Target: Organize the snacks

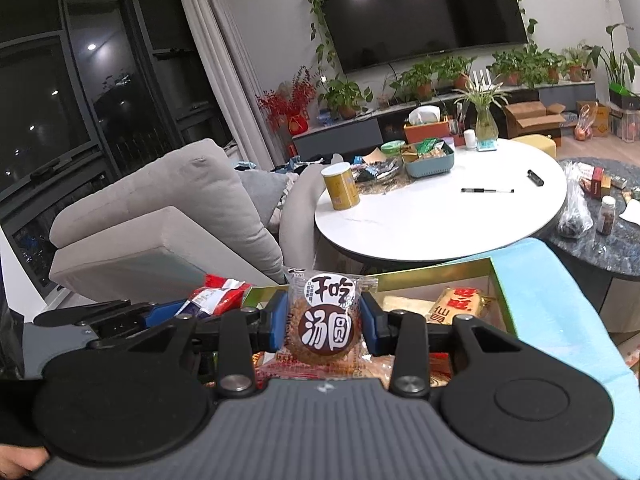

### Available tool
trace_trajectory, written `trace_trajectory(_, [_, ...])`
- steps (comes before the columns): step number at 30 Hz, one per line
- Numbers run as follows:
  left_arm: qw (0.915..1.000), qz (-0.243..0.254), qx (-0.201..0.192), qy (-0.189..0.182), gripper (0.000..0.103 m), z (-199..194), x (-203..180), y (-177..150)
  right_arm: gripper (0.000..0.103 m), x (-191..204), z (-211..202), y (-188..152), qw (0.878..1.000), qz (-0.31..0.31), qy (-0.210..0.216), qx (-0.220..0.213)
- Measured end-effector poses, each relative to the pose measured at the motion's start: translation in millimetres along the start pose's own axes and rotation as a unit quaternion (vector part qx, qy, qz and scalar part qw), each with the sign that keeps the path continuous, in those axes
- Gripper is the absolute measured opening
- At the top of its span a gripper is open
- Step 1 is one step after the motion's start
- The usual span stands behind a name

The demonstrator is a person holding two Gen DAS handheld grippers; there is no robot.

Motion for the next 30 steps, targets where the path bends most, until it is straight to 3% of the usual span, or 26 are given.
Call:
trace_trajectory(18, [0.9993, -0.010, 0.037, -0.008, 0.039, 42, 7, -6, 0.079, 2, 38, 11, 1.000, 0.014, 0.007, 0.024])
trace_trajectory(23, [0.9993, -0.015, 0.034, -0.007, 0.060, 38, 8, -8, 0.079, -1, 28, 10, 1.000, 0.019, 0.005, 0.011])
trace_trajectory(30, [0.9998, -0.007, 0.019, -0.004, 0.065, 16, 2, -11, 0.079, 3, 4, 3, 1.000, 0.008, -0.008, -0.007])
Point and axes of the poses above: each gripper's, at about its wrist camera, not at the fingertips, and z roughly the way its jaws point, x to its left, y to its top, the point moved 4 cm from there along z, roughly the way its jaws point, and after that the axes turned 14 degrees about x, right-handed, at the moved point
